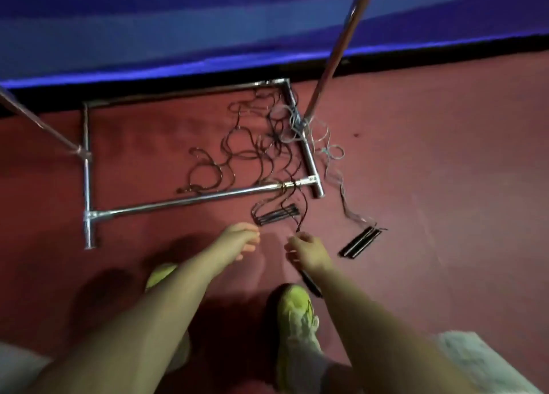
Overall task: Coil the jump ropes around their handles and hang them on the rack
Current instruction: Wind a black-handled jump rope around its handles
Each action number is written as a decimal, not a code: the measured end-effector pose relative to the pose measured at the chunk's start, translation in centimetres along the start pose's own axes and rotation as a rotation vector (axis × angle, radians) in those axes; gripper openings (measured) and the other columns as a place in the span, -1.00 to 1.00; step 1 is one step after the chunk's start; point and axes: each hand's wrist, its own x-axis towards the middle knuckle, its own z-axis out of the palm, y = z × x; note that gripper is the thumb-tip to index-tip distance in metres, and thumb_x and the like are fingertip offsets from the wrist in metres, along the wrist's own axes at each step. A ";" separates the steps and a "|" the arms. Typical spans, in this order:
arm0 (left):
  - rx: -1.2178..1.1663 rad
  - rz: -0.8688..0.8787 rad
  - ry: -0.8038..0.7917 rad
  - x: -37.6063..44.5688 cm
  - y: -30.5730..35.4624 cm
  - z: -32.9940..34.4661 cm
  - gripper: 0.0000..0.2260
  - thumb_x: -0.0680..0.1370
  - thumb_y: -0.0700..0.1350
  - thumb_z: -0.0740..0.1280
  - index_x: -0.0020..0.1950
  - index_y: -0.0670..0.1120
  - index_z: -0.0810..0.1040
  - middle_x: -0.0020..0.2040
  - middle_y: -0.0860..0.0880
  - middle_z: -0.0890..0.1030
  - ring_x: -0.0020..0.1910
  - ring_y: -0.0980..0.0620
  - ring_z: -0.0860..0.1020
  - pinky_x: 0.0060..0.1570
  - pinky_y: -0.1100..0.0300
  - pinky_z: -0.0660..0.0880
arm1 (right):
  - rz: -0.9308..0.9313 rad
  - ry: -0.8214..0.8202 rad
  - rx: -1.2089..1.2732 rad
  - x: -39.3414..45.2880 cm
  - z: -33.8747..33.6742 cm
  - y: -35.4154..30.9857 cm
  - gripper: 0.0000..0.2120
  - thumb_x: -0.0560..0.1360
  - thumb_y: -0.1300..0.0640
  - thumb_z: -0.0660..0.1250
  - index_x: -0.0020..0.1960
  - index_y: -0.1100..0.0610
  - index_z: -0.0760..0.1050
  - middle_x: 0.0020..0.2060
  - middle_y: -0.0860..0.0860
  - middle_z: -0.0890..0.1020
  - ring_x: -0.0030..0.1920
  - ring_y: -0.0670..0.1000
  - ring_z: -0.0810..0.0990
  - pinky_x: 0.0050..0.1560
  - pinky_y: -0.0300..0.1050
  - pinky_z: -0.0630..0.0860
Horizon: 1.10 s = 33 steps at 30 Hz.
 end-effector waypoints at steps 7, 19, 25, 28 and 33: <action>-0.177 -0.190 0.004 8.3 -5.1 0.6 -0.89 0.62 -0.10 0.18 -0.05 0.01 0.48 -0.08 0.03 0.59 -0.06 0.01 0.55 0.13 0.08 0.33 | -0.096 0.013 -0.458 8.4 -0.4 2.9 -0.90 0.54 0.14 0.35 0.02 0.16 0.56 -0.18 0.02 0.61 -0.17 0.00 0.58 -0.16 -0.32 0.45; -0.443 -0.281 0.103 12.4 -12.3 -1.8 -0.88 0.63 -0.15 0.16 0.06 -0.04 0.48 -0.12 -0.03 0.58 -0.21 0.04 0.53 -0.27 0.23 0.38 | -0.249 0.025 -1.218 18.9 5.4 3.0 -0.54 0.45 0.03 0.35 0.33 0.00 0.40 0.21 0.07 0.49 0.19 0.19 0.47 0.03 0.00 0.46; -0.396 -0.248 0.079 12.0 -11.7 -2.3 -0.79 0.62 -0.07 0.16 0.21 -0.03 0.49 0.04 -0.03 0.62 -0.07 0.05 0.56 -0.10 0.19 0.37 | -0.183 -0.119 -0.909 17.9 6.4 2.7 -0.73 0.47 -0.01 0.41 0.13 0.06 0.56 -0.10 0.03 0.67 -0.04 0.09 0.62 -0.14 -0.21 0.49; -0.323 -0.210 0.084 11.0 -10.0 -2.9 -0.68 0.64 -0.03 0.13 0.32 -0.12 0.46 0.24 -0.09 0.57 0.24 -0.05 0.49 0.17 0.09 0.32 | -0.111 -0.216 -0.445 15.1 7.8 0.7 -0.87 0.52 0.06 0.39 -0.16 0.09 0.51 -0.45 -0.11 0.52 -0.47 -0.14 0.48 -0.47 -0.32 0.33; -0.320 -0.102 -0.227 6.7 -6.3 -5.1 -0.72 0.54 0.12 0.16 0.09 0.02 0.55 -0.07 0.02 0.66 -0.07 0.07 0.63 0.02 0.12 0.43 | -0.064 -0.322 0.003 8.9 8.5 -3.9 -0.79 0.57 0.17 0.30 -0.22 0.19 0.42 -0.54 0.02 0.47 -0.62 -0.13 0.35 -0.62 -0.31 0.28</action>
